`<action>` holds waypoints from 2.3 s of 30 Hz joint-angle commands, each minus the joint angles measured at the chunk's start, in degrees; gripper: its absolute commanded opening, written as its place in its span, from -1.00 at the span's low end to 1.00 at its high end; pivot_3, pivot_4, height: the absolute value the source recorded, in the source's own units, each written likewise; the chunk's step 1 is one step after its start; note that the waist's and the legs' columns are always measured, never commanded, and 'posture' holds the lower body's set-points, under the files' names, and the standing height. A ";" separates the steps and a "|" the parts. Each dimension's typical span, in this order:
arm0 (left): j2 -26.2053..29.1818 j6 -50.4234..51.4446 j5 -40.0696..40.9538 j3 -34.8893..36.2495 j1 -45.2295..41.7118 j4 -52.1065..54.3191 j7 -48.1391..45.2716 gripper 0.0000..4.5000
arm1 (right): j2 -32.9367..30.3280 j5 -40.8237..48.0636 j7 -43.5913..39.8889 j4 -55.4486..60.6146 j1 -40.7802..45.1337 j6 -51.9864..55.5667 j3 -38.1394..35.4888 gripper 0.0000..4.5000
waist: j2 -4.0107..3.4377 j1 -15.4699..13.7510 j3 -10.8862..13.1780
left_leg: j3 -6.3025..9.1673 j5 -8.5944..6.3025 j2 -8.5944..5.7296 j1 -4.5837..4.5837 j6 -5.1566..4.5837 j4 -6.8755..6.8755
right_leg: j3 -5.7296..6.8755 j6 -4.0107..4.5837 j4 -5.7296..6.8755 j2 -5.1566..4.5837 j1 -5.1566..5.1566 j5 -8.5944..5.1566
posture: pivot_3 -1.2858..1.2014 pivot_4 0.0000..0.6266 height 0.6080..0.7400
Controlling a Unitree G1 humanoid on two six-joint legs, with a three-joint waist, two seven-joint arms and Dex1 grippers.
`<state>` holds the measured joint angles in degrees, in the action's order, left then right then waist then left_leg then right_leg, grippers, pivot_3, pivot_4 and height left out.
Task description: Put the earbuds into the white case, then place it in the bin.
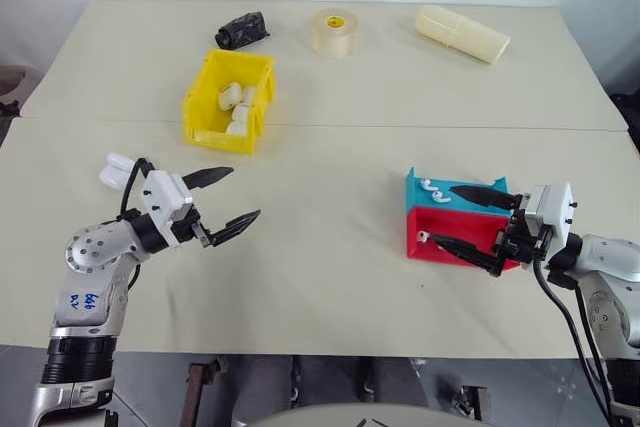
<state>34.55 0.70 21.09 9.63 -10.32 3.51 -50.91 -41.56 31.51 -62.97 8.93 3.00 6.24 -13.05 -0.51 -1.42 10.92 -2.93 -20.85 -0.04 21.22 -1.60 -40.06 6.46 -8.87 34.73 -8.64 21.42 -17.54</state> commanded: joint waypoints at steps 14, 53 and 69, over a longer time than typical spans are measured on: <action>-0.05 0.97 1.38 1.48 1.30 2.41 1.31 0.99 | 0.95 0.31 -0.90 0.42 2.45 -0.88 0.38 1.00 | 0.00 0.09 0.00 | 0.00 0.00 0.01 0.00 0.00 0.00 | 0.00 0.00 0.00 0.00 0.00 0.00 | 0.03 -0.52 1.00; 8.85 28.50 10.83 29.26 17.50 4.76 25.11 0.99 | 10.28 2.64 -9.12 0.83 10.07 -4.65 10.11 1.00 | 0.06 0.33 -0.03 | 0.02 -0.08 0.11 -0.04 0.08 0.03 | -0.03 0.21 0.12 0.08 0.10 -0.10 | 0.03 -0.52 1.00; 30.86 27.75 -12.39 -9.21 -32.17 -49.04 -6.82 0.99 | 9.10 2.03 -5.07 4.05 8.44 -1.82 9.23 1.00 | 0.08 0.81 -0.01 | -0.74 -0.11 -0.12 0.00 0.13 0.14 | 0.21 0.27 0.32 0.12 0.34 -0.14 | 0.03 -0.52 1.00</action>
<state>64.20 29.89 12.12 2.08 -40.59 -42.43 -55.89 -32.04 33.03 -68.59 10.94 11.66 4.45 -2.76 -0.43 -0.60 10.91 -3.71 -20.96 -0.15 21.24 -1.47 -39.92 6.68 -8.60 35.04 -8.51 21.79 -17.68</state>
